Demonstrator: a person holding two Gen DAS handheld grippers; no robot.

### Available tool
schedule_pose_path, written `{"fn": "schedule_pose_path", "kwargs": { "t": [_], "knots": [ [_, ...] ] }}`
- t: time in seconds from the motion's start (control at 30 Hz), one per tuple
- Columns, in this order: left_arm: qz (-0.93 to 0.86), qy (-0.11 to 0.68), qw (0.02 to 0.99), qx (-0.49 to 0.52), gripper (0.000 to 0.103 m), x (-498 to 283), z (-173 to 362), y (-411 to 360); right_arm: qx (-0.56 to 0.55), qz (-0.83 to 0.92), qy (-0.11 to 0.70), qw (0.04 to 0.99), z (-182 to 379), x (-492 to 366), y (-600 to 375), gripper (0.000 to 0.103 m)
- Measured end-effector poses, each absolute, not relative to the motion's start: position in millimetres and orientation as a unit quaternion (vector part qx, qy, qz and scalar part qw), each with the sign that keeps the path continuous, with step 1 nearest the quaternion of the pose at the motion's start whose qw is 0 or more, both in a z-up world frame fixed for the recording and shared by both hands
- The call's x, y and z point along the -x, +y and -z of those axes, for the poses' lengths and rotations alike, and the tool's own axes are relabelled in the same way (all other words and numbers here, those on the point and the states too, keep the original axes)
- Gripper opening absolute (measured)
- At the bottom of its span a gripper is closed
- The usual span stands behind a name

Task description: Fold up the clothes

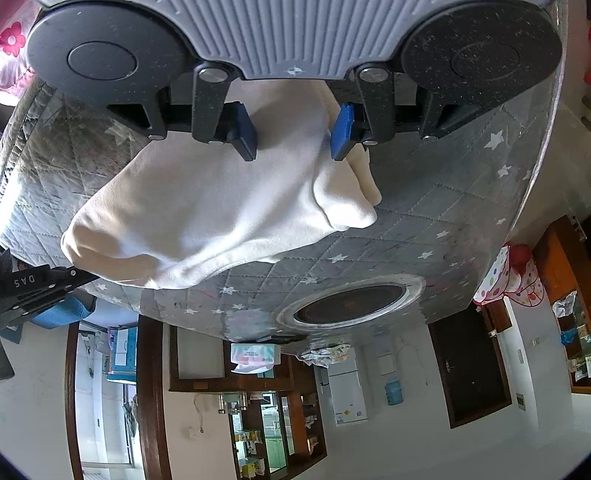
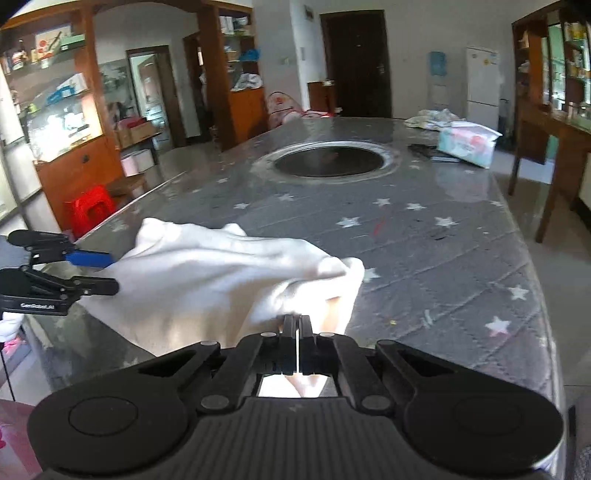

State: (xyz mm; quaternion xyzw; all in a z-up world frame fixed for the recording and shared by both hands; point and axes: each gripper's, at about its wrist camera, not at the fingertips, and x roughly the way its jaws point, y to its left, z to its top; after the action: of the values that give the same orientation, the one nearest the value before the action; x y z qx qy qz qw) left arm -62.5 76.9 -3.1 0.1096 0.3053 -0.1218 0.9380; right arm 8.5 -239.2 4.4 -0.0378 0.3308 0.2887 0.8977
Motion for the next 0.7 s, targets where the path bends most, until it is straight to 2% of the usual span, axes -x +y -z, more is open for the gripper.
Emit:
{"fn": "schedule_pose_path", "kwargs": {
  "t": [0.23,0.5,0.63,0.7],
  "knots": [
    [0.118,0.307,0.939,-0.102,0.049,63.5,3.1,79.6,0.017,-0.254,0.345,0.904,-8.9,-15.2,-258.7,0.0],
    [0.112,0.31,0.941,-0.079,0.048,59.6,-0.9,84.1,-0.048,-0.283,0.38,0.879,8.3,-32.4,-243.3,0.008],
    [0.104,0.314,0.942,-0.059,0.045,52.3,-0.4,91.7,0.004,-0.272,0.376,0.886,14.2,-28.7,-230.4,0.004],
    [0.101,0.316,0.942,-0.05,0.039,48.1,0.3,95.3,0.035,-0.259,0.371,0.891,12.6,-25.3,-226.1,0.003]
  ]
}}
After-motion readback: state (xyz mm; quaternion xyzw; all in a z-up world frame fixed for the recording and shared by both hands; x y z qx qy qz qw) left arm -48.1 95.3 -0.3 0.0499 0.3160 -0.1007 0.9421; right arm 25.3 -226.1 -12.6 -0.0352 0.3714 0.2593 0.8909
